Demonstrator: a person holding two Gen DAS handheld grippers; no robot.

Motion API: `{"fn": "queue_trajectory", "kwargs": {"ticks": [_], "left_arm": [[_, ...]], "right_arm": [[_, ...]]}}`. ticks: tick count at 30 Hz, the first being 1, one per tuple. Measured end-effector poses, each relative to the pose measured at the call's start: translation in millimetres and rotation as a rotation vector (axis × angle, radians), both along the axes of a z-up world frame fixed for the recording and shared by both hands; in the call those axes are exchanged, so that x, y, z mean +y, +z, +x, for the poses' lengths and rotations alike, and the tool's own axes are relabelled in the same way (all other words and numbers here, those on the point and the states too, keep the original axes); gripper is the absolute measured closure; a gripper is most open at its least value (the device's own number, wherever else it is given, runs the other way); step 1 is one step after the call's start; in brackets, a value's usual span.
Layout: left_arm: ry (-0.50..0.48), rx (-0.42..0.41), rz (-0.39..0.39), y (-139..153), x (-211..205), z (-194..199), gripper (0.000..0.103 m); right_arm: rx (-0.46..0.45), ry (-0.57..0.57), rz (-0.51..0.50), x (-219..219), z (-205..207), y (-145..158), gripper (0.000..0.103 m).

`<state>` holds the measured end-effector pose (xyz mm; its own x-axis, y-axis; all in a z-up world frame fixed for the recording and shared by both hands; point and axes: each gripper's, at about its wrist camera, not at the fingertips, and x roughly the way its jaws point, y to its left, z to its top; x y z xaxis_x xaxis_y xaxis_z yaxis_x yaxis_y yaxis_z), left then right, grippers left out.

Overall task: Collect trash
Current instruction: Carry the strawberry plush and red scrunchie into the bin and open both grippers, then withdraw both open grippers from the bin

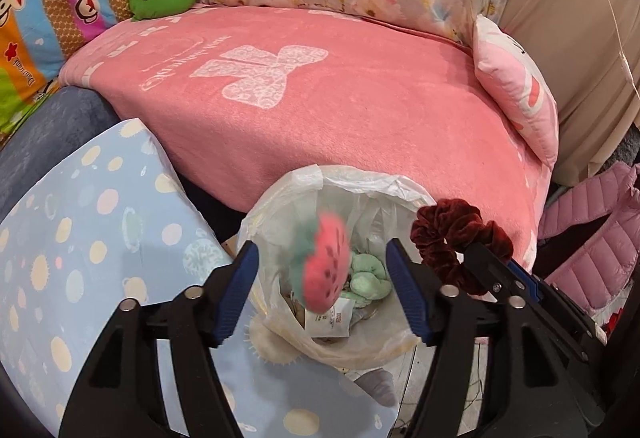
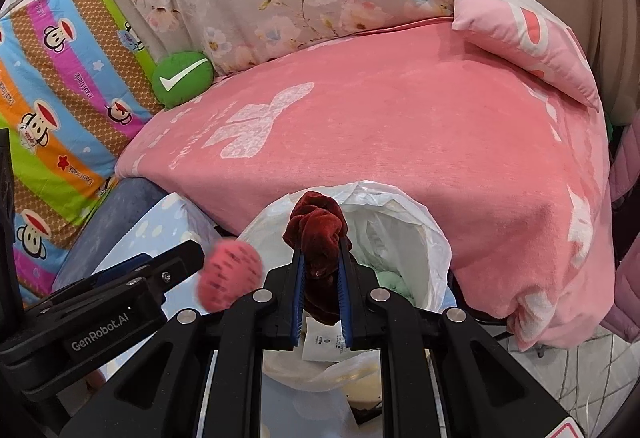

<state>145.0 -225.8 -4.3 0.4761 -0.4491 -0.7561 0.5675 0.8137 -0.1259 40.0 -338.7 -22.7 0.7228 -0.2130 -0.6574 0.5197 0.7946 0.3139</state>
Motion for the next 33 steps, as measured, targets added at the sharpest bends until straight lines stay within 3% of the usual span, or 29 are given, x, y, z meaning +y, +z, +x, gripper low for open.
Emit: {"fn": "queue_trajectory", "kwargs": {"ticks": [11,19,26,28,33], "left_arm": [[0.046,0.004,0.007,-5,15,9,0.039],[0.095,0.007,0.013,-9,31,17,0.035],[0.122,0.01,0.016,-13,45,19,0.035],[0.127,0.009,0.018,-14,49,19,0.035],[0.135,0.01,0.021,-14,57,17,0.035]], "right_arm": [[0.016,0.037,0.0,7,17,-5,0.089],[0.032,0.069,-0.019,19,30,-5,0.079],[0.047,0.088,-0.053,29,33,-2,0.076],[0.054,0.091,-0.069,33,33,0,0.069],[0.07,0.095,-0.096,39,29,4,0.065]]}}
